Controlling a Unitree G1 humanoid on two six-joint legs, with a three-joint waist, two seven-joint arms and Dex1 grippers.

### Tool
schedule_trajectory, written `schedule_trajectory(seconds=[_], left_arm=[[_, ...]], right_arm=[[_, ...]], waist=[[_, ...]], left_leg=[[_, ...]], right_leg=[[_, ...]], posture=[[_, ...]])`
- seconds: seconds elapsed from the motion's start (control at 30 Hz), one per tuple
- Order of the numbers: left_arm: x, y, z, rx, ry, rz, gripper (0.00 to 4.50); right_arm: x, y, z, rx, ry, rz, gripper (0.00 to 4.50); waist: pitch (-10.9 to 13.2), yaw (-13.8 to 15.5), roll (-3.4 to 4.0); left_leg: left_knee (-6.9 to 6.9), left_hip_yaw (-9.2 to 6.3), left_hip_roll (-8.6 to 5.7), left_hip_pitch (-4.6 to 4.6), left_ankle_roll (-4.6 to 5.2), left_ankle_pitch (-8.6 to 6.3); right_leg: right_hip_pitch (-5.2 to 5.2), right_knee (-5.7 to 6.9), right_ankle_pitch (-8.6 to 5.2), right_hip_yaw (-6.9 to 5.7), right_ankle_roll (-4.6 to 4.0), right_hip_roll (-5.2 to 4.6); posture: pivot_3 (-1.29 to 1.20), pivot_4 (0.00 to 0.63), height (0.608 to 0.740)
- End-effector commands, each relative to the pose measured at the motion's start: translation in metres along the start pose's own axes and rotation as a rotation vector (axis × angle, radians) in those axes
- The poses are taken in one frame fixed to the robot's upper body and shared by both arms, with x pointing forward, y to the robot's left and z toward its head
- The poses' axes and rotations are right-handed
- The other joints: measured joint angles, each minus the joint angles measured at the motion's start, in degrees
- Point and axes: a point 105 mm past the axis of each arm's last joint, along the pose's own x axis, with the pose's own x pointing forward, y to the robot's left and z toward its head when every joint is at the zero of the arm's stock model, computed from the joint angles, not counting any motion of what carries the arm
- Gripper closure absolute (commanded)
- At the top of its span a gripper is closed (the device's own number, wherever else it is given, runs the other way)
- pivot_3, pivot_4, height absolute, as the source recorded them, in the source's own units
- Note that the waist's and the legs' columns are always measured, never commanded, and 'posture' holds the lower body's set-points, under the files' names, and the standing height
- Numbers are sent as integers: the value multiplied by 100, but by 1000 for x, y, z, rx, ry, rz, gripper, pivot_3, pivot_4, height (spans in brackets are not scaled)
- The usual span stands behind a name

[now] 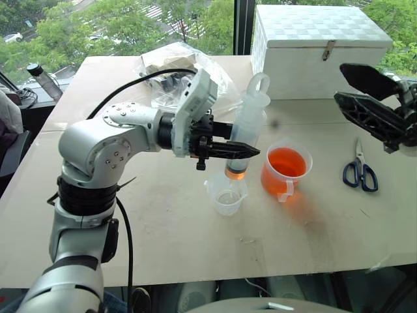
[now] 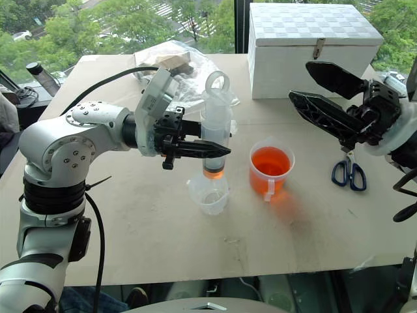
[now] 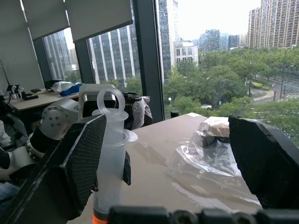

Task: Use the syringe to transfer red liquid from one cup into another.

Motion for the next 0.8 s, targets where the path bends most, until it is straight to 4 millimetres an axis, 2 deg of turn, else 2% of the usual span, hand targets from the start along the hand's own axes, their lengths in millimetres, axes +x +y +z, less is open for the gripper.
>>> schedule_trajectory(seconds=[0.03,0.27,0.77,0.8], left_arm=[[0,-6,-3,42,-2,7,3152],[1,-8,-10,42,-2,5,3152],[3,-10,-11,53,-4,-8,3152],[3,-10,-12,53,-3,-8,3152]], right_arm=[[19,18,2,3,25,89,59],[43,20,-11,55,45,113,59],[72,29,-37,155,73,229,59],[74,29,-37,159,72,235,293]], waist=[[0,-25,-1],[0,-18,-1],[0,-92,-1],[0,-98,-1]], left_leg=[[-1,0,0,0,0,0],[-1,-2,-1,-2,0,0],[-2,-3,-1,-2,0,0],[-2,-3,-1,-2,0,0]], right_leg=[[0,0,0,1,0,0],[0,0,0,-2,0,-3],[-2,0,0,-4,0,-2],[-2,0,0,-4,0,-2]], posture=[[0,150,740],[0,150,740],[0,150,740],[0,150,740]])
